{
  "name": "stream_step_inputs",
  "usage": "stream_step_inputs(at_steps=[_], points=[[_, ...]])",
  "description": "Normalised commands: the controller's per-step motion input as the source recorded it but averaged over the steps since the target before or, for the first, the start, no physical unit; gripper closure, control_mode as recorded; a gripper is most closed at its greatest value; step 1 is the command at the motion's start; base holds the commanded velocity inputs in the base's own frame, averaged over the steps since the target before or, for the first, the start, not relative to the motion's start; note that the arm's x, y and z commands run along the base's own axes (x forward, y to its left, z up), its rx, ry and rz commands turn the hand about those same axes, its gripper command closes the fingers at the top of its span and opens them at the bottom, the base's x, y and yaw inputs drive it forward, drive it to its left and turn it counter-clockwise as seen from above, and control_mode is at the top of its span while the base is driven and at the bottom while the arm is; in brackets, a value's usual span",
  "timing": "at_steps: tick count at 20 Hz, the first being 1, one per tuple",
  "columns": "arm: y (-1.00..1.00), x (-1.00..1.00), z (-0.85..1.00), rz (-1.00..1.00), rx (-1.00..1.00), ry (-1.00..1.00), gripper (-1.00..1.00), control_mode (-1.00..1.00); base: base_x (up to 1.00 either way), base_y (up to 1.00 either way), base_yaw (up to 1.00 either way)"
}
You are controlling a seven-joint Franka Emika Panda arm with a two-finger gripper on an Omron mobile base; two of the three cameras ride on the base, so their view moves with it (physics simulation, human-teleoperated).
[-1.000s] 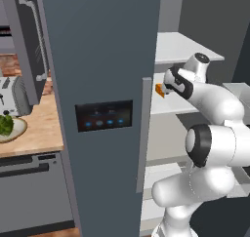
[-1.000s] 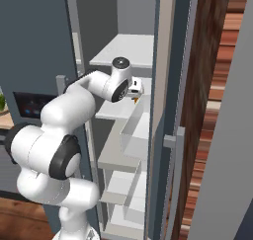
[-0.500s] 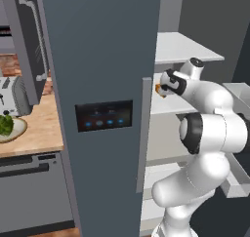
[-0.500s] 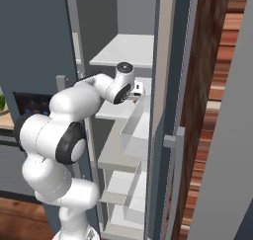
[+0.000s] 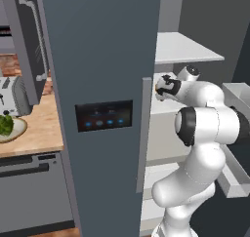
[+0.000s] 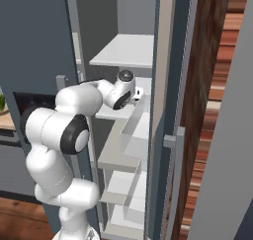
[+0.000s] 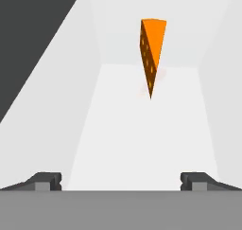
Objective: Pick the cheese from the fridge and the cheese grater from the cabinet and place them next to the salad bowl.
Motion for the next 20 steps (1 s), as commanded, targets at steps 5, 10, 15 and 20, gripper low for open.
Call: stream_step_inputs(at_steps=[5,10,15,20], points=[[0.0,0.0,-0.2,0.0,0.0,-0.3,-1.0,-1.0,0.0,0.0,0.0],[0.0,0.0,-0.03,0.0,0.0,-0.13,-1.0,-1.0,0.0,0.0,0.0],[0.0,0.0,0.2,0.0,0.0,0.0,-1.0,-1.0,0.0,0.0,0.0],[-0.01,0.01,0.24,0.0,0.0,0.0,-1.0,-1.0,0.0,0.0,0.0]])
